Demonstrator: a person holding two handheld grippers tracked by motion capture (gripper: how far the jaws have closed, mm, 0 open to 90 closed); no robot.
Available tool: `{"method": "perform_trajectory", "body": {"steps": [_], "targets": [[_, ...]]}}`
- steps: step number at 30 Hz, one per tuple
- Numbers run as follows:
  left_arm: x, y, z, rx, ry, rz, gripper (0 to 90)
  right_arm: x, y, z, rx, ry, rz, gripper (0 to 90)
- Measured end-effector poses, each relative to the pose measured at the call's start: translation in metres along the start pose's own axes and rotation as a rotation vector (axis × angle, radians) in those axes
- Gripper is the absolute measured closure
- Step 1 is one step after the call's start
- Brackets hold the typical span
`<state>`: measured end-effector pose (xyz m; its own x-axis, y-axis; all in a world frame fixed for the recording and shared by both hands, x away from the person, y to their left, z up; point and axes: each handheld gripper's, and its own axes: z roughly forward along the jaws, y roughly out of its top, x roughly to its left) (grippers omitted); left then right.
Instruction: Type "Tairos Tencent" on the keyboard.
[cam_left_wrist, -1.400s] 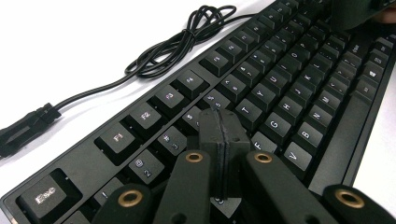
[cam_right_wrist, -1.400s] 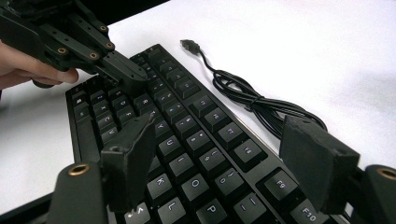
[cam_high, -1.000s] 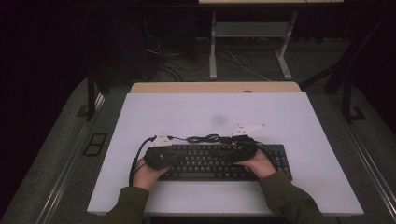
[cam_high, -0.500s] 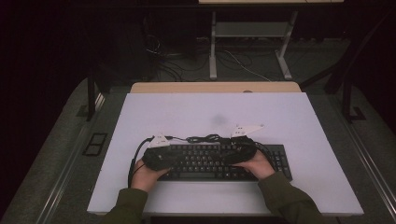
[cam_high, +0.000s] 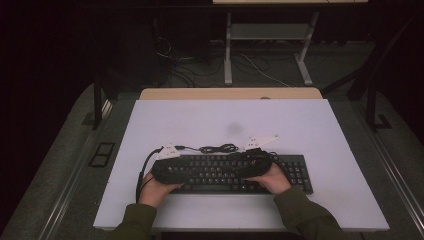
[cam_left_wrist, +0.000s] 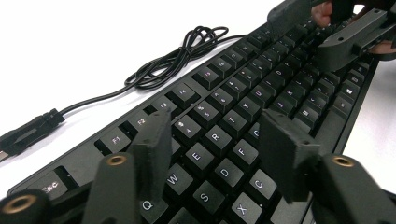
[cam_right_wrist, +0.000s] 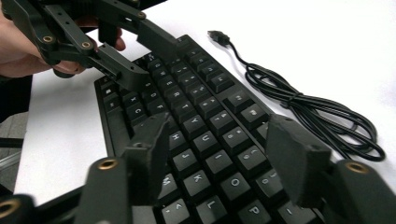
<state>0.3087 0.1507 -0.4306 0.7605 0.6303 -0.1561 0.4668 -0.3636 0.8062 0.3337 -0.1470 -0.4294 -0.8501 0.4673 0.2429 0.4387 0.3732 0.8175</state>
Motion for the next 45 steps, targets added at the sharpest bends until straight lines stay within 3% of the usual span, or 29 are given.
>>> {"method": "perform_trajectory", "body": {"steps": [5,16,29,45], "targets": [[-0.001,0.0,0.001,-0.001,0.005,-0.004,36.8,0.006,0.0,0.003,0.014,0.034,-0.014,60.9],[-0.001,-0.002,0.001,-0.003,0.01,-0.002,31.6,0.016,-0.001,0.013,0.062,0.08,-0.033,88.3],[-0.001,-0.002,0.0,-0.008,0.014,-0.006,30.0,0.027,-0.004,0.025,0.115,0.093,-0.065,89.4],[-0.001,-0.002,0.0,-0.004,0.015,-0.008,29.7,0.03,-0.007,0.032,0.152,0.082,-0.078,89.4]]}}
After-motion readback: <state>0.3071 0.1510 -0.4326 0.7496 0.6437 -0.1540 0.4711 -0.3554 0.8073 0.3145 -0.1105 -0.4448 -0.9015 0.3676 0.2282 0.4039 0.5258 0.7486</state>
